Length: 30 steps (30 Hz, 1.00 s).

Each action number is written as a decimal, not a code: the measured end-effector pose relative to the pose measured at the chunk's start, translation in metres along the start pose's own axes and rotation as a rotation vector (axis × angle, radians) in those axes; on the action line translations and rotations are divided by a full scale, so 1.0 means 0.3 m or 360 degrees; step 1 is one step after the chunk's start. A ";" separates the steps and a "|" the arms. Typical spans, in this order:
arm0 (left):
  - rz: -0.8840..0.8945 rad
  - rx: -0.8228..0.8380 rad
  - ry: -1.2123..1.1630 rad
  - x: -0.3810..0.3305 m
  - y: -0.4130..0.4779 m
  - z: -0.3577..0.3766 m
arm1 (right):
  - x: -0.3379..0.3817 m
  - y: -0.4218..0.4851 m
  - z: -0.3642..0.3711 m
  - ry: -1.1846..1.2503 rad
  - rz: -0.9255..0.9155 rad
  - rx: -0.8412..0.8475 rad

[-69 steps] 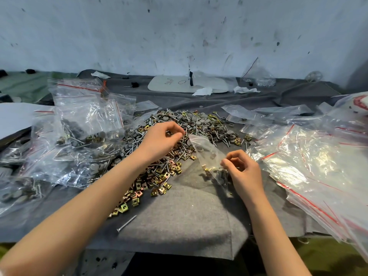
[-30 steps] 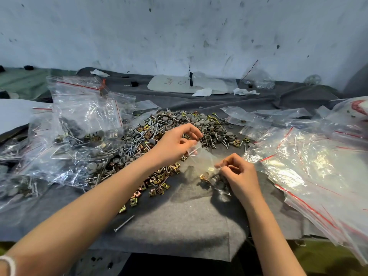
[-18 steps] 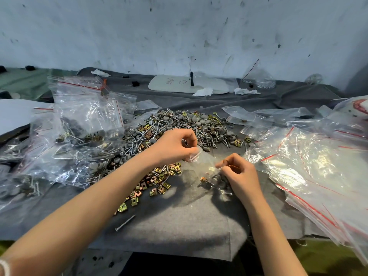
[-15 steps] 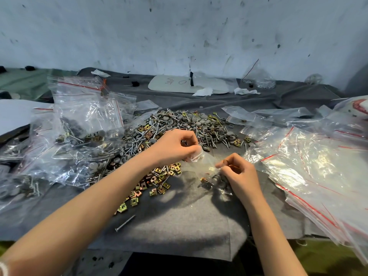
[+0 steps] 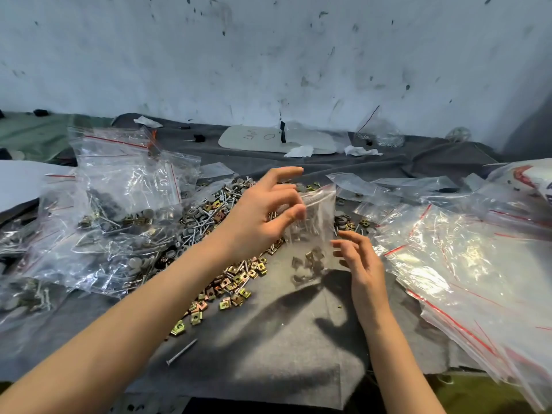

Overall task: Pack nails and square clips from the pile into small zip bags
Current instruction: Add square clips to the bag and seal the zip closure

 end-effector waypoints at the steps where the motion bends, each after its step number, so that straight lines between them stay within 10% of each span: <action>1: -0.0080 0.0040 0.0061 0.014 0.004 0.003 | -0.002 0.000 0.003 -0.0001 0.0010 0.0016; 22: -0.0718 -0.0249 -0.0443 0.288 -0.093 -0.030 | -0.028 -0.005 0.035 -0.0399 0.0218 0.0242; 30: -0.0319 -0.0229 -0.0715 0.058 -0.122 -0.007 | 0.165 0.036 0.098 0.0386 0.0014 0.0066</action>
Point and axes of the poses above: each hand's wrist, its own y-axis towards the middle knuckle, its own z-axis out of the palm, x = y × z, the point moved 8 cm from there along y, towards the middle knuckle, and after that the axes turned 10 degrees about x, right-handed, at the moved point
